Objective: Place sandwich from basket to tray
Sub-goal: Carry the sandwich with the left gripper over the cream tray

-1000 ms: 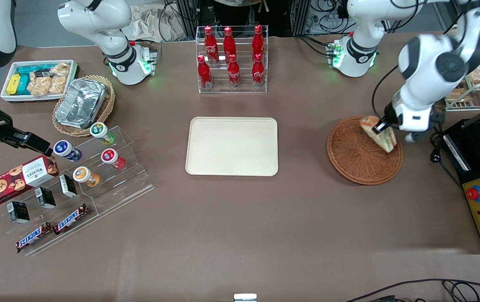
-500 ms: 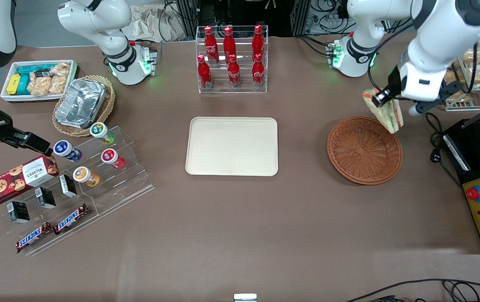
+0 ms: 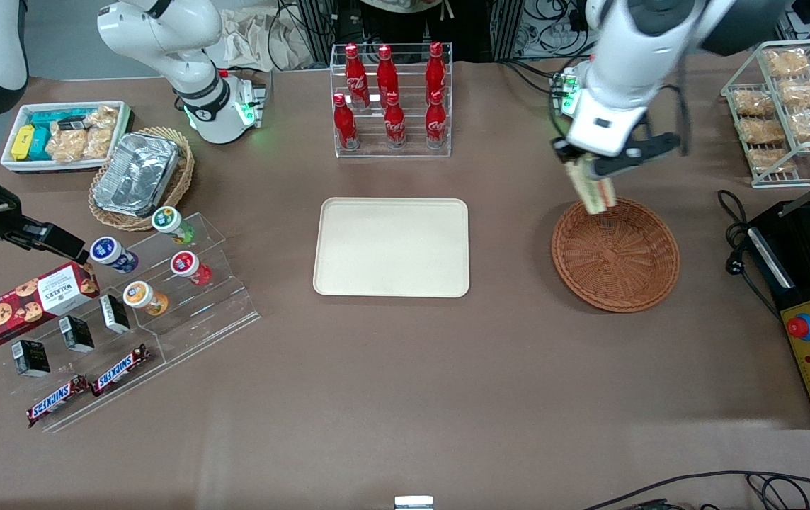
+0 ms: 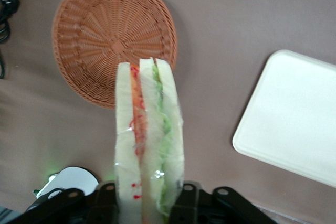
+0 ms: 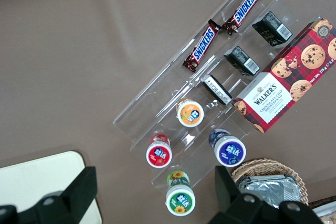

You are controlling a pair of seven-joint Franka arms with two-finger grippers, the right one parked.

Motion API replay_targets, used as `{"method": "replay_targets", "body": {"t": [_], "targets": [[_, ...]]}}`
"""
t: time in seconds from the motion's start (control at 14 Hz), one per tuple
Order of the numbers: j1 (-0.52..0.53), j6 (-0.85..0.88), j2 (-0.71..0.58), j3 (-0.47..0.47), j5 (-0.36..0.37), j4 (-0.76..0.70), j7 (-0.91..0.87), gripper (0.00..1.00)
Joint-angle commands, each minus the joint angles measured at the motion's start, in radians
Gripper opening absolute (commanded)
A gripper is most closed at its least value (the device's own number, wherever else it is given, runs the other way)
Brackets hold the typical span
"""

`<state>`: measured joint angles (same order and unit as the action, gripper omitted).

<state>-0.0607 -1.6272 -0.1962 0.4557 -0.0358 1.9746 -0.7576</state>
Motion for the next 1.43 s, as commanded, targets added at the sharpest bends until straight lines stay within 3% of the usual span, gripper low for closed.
{"method": "replay_targets", "body": {"t": [0.0,0.43,0.57,0.71,1.07,1.21,1.36], "targets": [[0.004,-0.016,0.04,0.049,0.001,-0.023,0.02,0.33],[-0.116,-0.206,0.142,0.075,0.013,0.013,-0.048,0.34],[-0.165,-0.299,0.194,0.074,0.023,0.012,-0.046,0.42],[-0.201,-0.361,0.244,0.074,0.066,0.015,-0.058,0.42],[-0.263,-0.566,0.34,0.071,0.088,0.036,-0.132,0.36],[-0.284,-0.701,0.366,0.069,0.138,0.087,-0.21,0.24],[-0.312,-0.779,0.405,0.066,0.221,0.109,-0.29,0.23]]}}
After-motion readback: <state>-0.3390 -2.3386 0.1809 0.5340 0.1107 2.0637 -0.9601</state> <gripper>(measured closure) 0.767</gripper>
